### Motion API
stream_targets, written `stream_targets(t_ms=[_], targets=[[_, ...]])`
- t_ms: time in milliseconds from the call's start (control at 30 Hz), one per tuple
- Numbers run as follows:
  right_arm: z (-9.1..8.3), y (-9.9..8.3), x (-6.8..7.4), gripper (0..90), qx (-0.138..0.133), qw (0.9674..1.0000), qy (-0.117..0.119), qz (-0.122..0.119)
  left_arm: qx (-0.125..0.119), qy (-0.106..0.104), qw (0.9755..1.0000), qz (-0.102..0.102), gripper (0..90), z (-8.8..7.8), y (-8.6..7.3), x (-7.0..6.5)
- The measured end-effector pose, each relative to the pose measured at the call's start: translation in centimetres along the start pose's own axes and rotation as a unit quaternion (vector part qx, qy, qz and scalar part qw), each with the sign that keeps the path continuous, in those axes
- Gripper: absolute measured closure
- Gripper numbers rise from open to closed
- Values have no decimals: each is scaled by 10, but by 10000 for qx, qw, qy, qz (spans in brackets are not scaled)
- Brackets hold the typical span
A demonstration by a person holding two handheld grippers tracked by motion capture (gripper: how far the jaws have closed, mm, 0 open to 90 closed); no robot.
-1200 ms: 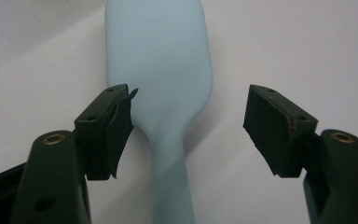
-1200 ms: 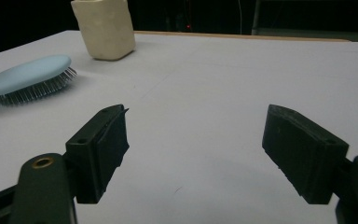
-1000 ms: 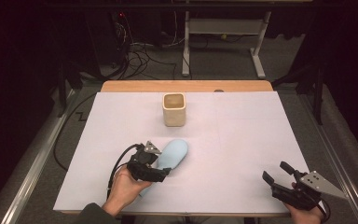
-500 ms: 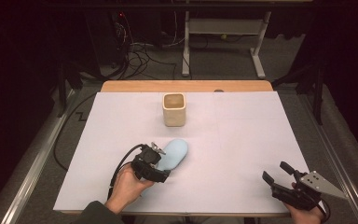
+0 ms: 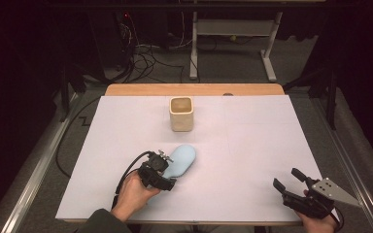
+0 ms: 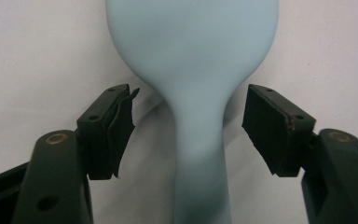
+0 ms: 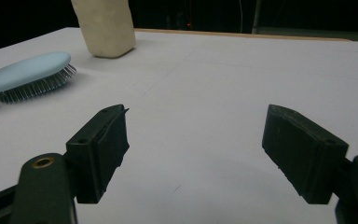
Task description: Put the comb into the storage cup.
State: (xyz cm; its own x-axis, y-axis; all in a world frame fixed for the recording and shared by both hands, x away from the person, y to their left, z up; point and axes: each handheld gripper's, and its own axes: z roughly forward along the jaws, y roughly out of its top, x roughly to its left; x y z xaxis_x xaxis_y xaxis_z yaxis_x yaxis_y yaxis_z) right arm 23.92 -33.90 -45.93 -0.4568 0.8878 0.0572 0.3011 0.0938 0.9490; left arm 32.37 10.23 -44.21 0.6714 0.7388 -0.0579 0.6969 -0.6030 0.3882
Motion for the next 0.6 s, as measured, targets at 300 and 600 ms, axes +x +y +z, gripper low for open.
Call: stream_targets(t_ms=[300, 600], targets=[[0, 0, 0, 226, 2, 10000, -9, -2, 89, 27, 9999, -48, 378, 4, 2, 1], [0, 0, 0, 226, 22, 10000, -19, -10, 52, 89, 9999, -105, 462, 5, 2, 2]])
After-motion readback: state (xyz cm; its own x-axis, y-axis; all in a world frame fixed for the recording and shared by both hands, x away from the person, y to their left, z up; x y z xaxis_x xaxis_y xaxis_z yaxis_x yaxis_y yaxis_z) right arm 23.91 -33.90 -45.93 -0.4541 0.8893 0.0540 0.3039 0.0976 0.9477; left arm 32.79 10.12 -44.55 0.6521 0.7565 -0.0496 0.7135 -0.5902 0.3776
